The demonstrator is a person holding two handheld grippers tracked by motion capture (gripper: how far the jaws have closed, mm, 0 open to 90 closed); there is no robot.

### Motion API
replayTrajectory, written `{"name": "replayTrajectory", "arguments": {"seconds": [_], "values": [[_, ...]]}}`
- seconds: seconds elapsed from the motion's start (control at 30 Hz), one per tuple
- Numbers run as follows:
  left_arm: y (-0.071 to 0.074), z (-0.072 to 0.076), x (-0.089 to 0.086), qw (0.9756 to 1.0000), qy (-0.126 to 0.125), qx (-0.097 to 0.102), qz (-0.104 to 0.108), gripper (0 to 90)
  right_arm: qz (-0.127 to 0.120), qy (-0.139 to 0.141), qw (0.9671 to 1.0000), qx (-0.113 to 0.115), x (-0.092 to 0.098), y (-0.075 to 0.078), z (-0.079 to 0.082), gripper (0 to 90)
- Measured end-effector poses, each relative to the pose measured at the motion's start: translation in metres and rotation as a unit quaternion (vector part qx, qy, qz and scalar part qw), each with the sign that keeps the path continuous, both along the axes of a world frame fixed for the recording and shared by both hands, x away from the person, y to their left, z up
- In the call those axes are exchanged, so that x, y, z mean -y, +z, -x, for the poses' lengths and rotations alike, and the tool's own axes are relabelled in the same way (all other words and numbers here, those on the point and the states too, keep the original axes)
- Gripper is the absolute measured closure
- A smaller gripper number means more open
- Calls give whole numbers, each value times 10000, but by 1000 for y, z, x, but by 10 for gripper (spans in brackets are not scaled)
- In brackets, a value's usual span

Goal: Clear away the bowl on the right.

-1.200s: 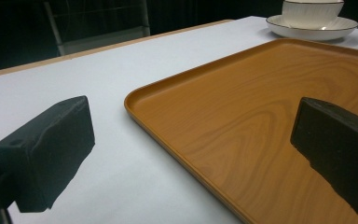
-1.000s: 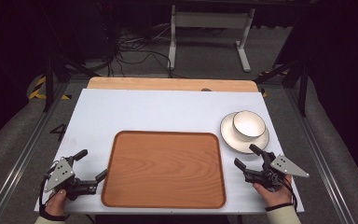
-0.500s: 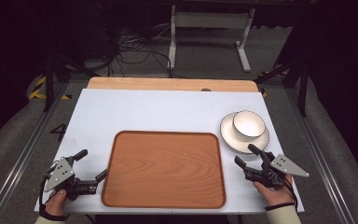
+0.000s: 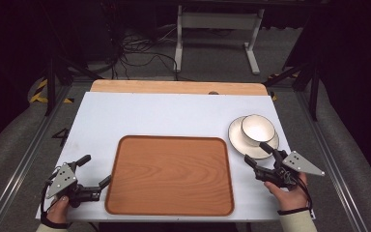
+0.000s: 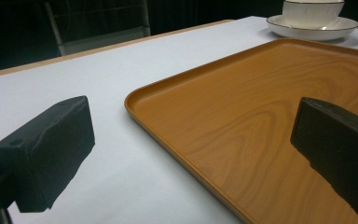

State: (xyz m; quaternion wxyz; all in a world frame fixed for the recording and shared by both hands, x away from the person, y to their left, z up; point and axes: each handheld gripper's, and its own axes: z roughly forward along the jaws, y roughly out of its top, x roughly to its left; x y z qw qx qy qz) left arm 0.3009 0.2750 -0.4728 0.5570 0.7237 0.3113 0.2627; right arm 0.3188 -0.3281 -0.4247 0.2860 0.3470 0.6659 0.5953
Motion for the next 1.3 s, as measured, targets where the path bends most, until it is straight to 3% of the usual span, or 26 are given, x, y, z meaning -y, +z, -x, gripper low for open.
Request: {"name": "replayTrajectory", "arguments": {"seconds": [0.47,0.7,0.93,1.3], "values": [[0,0,0,10000,-9,-4,16,2,-203,-59,9993,320,0,34,-3,224],[0,0,0,10000,6,3,8,2,-271,-83,9990,337,0,44,-4,223],[0,0,0,10000,5,-7,31,2,-63,-83,9994,339,-2,52,-11,226],[0,0,0,10000,11,-10,41,2,-18,-112,9995,292,-2,59,-26,225]]}}
